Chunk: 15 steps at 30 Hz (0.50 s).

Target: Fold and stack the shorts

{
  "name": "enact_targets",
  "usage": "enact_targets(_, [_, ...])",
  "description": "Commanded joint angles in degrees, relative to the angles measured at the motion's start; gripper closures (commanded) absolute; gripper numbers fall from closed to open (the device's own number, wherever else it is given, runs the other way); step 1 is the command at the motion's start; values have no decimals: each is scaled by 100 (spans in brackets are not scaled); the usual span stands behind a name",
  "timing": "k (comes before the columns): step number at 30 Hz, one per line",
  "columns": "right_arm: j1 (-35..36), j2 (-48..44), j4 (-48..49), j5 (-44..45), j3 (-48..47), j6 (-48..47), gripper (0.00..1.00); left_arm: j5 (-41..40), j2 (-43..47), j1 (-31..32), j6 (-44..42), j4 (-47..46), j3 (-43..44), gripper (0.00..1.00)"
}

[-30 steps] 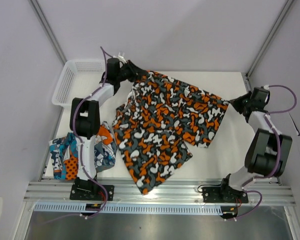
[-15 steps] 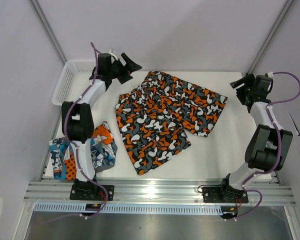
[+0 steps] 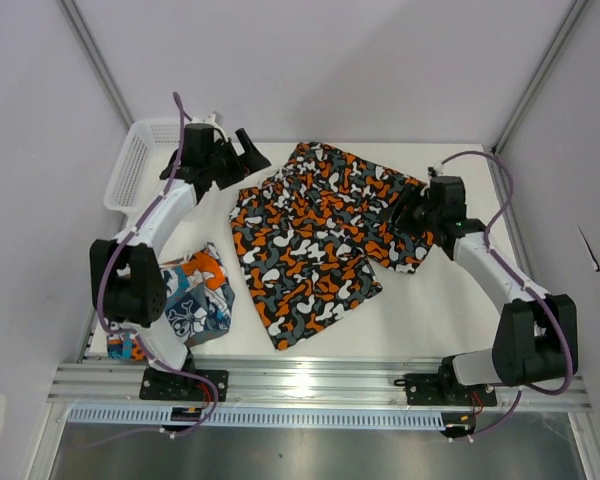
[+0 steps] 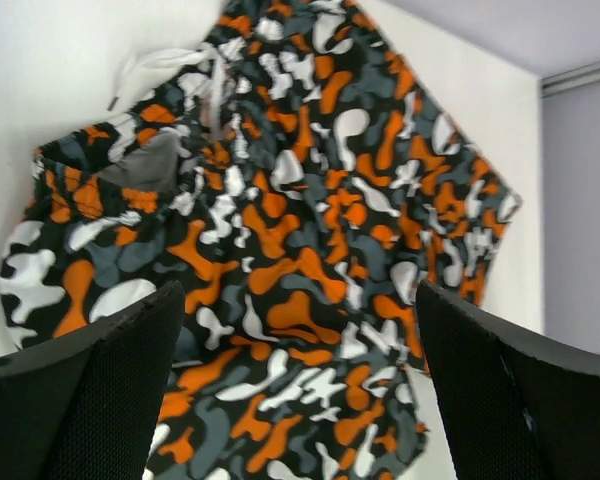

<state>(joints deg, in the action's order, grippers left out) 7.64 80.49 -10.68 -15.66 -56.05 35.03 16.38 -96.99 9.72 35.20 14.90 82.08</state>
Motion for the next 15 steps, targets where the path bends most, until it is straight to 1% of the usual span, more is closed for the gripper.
enact_targets(1, [570,-411,-601,396,226,-408,43,-232,-618,22,-698,453,527,3])
enact_targets(2, [668,-489,-802,449,287,-435,43,-223,-767,30,-786,505,711,3])
enact_targets(3, [773,-525,-926,693,349,-453,43,-249,-934,30,-865,645,913,3])
enact_targets(4, [861,-551,-1006,800,471,-514,42,-276,-1223,39,-1048,672,1010,3])
enact_targets(6, [1090,-569,-1208,1020,551,-523,42,-355,-1506,39,-1199,681,1248,3])
enact_targets(7, [1178,-561,-1235,1186,595,-523,45,-338,-1777,39,-1365,699,1536,3])
enact_targets(9, [1450,-395,-1331,1337,631,-523,46,-267,-2033,39,-1498,742,1731,3])
enact_targets(11, [1739,-236,-1550,1565,604,-506,46,-145,-2323,48,-1744,910,2117,3])
enact_targets(15, [2048,-77,-1797,1970,718,-401,44,-91,-2360,57,-1929,752,1953,4])
